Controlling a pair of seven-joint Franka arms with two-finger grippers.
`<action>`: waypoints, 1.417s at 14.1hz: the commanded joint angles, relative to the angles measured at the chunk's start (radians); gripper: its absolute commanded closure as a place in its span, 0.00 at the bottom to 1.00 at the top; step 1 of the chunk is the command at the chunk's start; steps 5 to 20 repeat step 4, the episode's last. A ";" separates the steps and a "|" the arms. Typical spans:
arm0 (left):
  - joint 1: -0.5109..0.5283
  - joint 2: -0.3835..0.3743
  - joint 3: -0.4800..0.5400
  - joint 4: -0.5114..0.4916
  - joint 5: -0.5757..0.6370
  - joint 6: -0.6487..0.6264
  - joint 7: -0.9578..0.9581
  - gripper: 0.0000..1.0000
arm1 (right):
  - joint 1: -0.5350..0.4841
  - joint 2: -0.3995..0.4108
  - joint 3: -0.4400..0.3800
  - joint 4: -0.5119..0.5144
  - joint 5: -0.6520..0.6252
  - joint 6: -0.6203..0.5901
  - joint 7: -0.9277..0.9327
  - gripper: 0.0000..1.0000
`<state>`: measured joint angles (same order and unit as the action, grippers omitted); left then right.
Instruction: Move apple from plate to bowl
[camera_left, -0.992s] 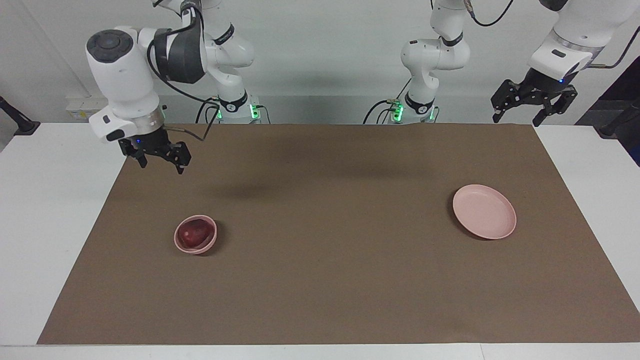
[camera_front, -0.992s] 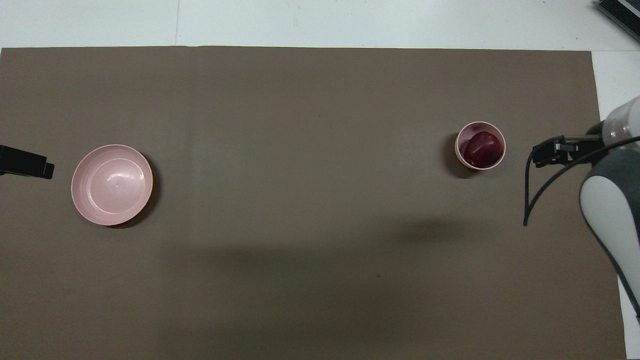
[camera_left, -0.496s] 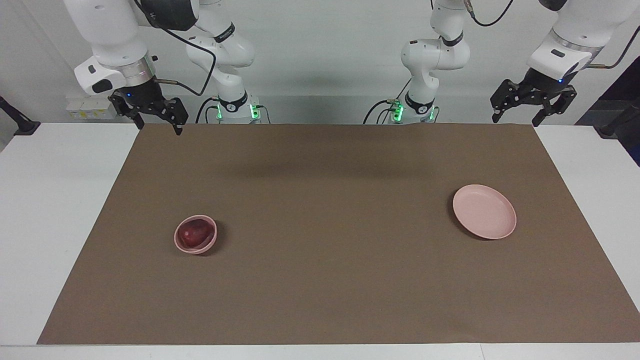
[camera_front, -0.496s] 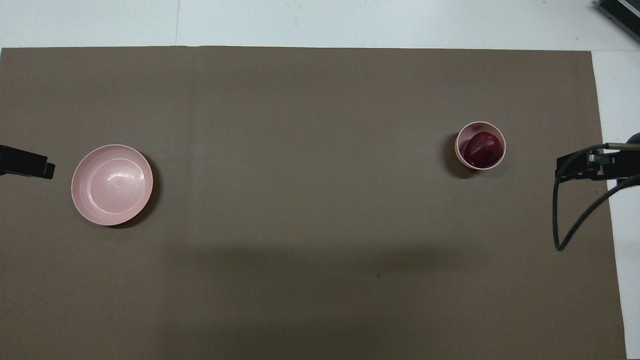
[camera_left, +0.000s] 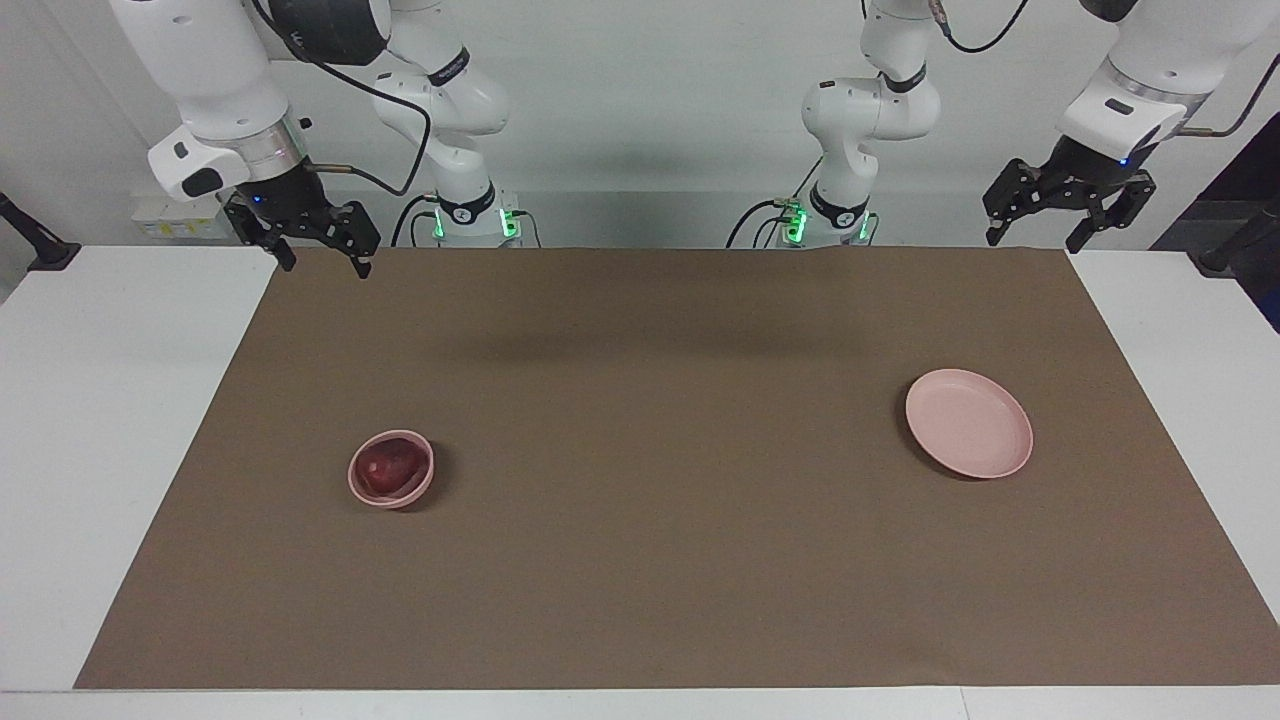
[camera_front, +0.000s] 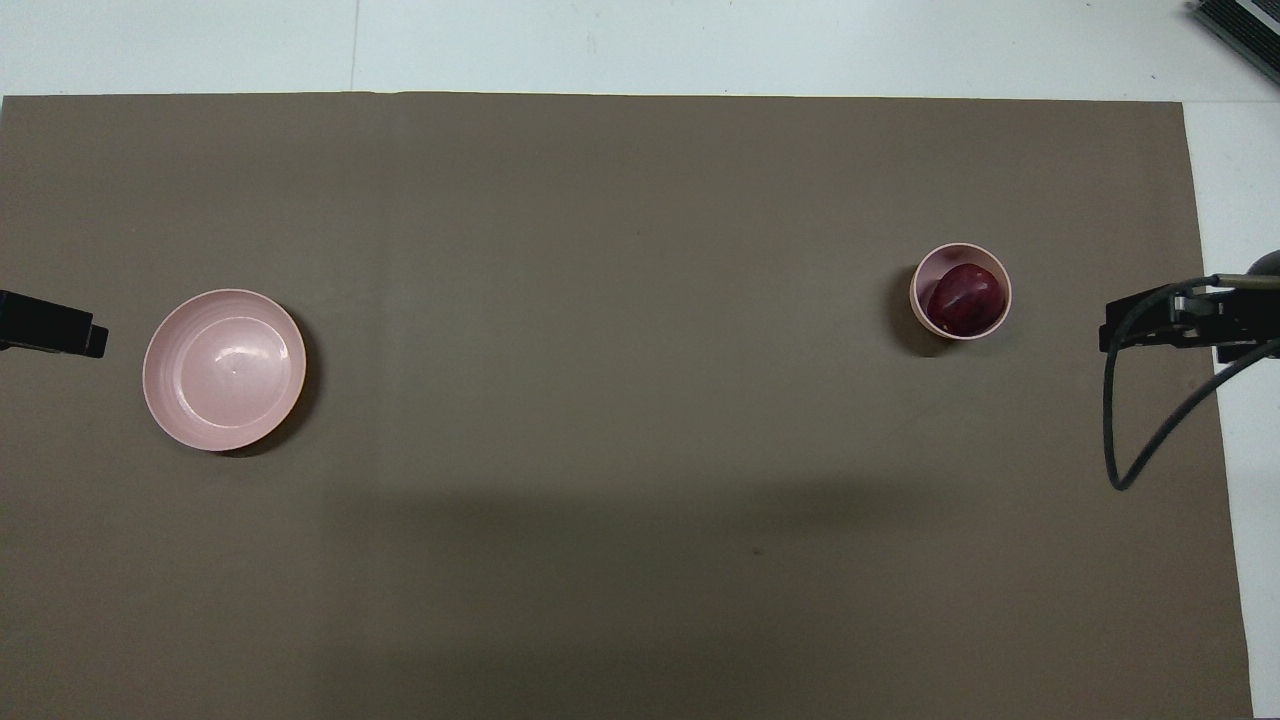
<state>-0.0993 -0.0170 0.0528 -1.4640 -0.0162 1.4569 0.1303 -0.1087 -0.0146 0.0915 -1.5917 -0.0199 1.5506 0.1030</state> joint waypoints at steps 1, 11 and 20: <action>-0.007 -0.003 0.010 0.008 -0.010 -0.009 0.003 0.00 | -0.011 0.004 0.000 0.007 0.020 -0.007 -0.032 0.00; -0.007 -0.003 0.010 0.008 -0.010 -0.009 0.003 0.00 | -0.009 -0.002 -0.003 -0.002 0.020 -0.006 -0.032 0.00; -0.007 -0.003 0.010 0.008 -0.010 -0.009 0.003 0.00 | -0.009 -0.002 -0.003 -0.002 0.020 -0.006 -0.032 0.00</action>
